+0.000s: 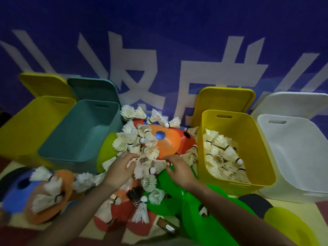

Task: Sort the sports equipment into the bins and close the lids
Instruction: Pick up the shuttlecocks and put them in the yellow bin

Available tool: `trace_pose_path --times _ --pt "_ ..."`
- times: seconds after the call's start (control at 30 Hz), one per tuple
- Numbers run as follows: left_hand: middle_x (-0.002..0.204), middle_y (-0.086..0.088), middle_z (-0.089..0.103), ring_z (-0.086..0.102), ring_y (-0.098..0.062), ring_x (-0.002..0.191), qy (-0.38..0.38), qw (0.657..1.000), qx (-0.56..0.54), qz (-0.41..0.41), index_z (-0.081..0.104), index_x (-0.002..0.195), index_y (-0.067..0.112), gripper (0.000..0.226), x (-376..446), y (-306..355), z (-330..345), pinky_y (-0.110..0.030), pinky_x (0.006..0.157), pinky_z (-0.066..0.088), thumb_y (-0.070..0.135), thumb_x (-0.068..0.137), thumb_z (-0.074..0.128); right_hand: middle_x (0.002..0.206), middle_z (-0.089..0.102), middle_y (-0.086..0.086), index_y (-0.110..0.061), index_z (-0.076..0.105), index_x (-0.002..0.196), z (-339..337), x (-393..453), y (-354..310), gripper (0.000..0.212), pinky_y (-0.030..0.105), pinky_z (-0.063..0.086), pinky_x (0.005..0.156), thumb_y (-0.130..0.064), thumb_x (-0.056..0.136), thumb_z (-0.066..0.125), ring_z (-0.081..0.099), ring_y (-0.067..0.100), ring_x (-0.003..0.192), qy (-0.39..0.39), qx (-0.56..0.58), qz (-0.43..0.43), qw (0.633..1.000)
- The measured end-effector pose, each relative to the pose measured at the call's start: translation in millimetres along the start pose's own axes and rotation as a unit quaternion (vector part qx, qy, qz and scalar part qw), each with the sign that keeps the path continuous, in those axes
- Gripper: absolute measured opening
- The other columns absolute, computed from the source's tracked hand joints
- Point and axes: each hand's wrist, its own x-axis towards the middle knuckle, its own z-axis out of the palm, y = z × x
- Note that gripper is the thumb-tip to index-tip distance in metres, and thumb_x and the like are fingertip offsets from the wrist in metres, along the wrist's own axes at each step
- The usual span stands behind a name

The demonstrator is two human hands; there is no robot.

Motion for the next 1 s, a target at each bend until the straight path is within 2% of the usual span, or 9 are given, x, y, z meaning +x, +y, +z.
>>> trace_pose_path --times 0.13,0.27,0.37,0.5,0.67,0.77,0.9,1.0 --pt "0.124 0.0 0.052 0.05 -0.019 0.118 -0.014 0.999 0.052 0.005 0.058 0.126 0.018 0.032 -6.7 -28.4 -19.6 -0.029 0.095 0.04 0.024 0.094 0.052 0.139 0.047 0.007 -0.019 0.042 0.14 22.7 23.4 0.7 0.052 0.034 0.036 0.104 -0.018 0.089 0.054 0.038 0.025 0.13 -0.076 -0.109 0.036 0.99" --pt "0.14 0.001 0.041 0.041 -0.016 0.128 -0.07 0.993 0.091 0.019 0.042 0.141 0.024 0.051 -0.7 -41.7 -24.0 -0.028 0.103 0.037 0.033 0.093 0.057 0.139 0.044 0.006 -0.021 0.036 0.142 32.2 38.1 4.2 0.062 0.035 0.037 0.103 -0.019 0.084 0.056 0.037 0.025 0.13 -0.142 -0.183 0.064 0.971" --pt "0.143 0.005 0.034 0.035 -0.011 0.131 -0.127 0.984 0.113 0.052 0.033 0.146 0.027 0.061 5.0 -43.9 -23.3 -0.027 0.107 0.034 0.039 0.092 0.057 0.136 0.046 0.005 -0.021 0.037 0.14 37.9 44.2 7.4 0.061 0.035 0.037 0.102 -0.019 0.083 0.059 0.04 0.024 0.127 -0.156 -0.215 0.076 0.961" --pt "0.141 0.009 0.036 0.034 -0.008 0.131 -0.179 0.968 0.14 0.108 0.034 0.144 0.03 0.059 2.7 -51.7 -14.4 -0.025 0.106 0.034 0.041 0.091 0.057 0.141 0.042 0.004 -0.021 0.029 0.146 43.1 48.6 11.8 0.067 0.038 0.033 0.106 -0.025 0.086 0.059 0.037 0.025 0.13 -0.169 -0.251 0.069 0.951" --pt "0.143 0.011 0.036 0.033 -0.01 0.132 -0.159 0.967 0.15 0.13 0.031 0.146 0.032 0.058 9.1 -53.7 6.7 -0.029 0.106 0.034 0.041 0.092 0.052 0.134 0.047 0.004 -0.023 0.032 0.146 42.8 48.8 12.0 0.061 0.036 0.033 0.1 -0.042 0.092 0.054 0.041 0.024 0.123 -0.149 -0.256 0.037 0.954" --pt "0.142 0.009 0.037 0.035 -0.012 0.13 -0.173 0.96 0.175 0.135 0.028 0.147 0.033 0.061 27.5 -53.3 18.2 -0.032 0.102 0.037 0.044 0.092 0.051 0.128 0.05 0.005 -0.022 0.034 0.146 36.6 42.1 12.7 0.059 0.034 0.037 0.094 -0.043 0.093 0.052 0.044 0.025 0.118 -0.124 -0.22 0.04 0.967" --pt "0.139 0.004 0.04 0.039 -0.016 0.126 -0.24 0.924 0.242 0.174 0.038 0.141 0.028 0.054 45.9 -52.2 27.9 -0.033 0.1 0.04 0.041 0.092 0.053 0.137 0.048 0.005 -0.022 0.031 0.148 27.0 27.1 12.0 0.061 0.031 0.038 0.097 -0.043 0.094 0.051 0.044 0.022 0.124 -0.074 -0.161 0.086 0.98" --pt "0.135 0.002 0.043 0.04 -0.019 0.123 -0.246 0.908 0.273 0.201 0.04 0.139 0.025 0.053 51.2 -49.5 32.8 -0.033 0.1 0.037 0.04 0.09 0.056 0.134 0.049 0.006 -0.023 0.033 0.147 21.8 15.9 10.1 0.059 0.029 0.039 0.095 -0.043 0.094 0.053 0.045 0.022 0.123 -0.032 -0.109 0.138 0.984"
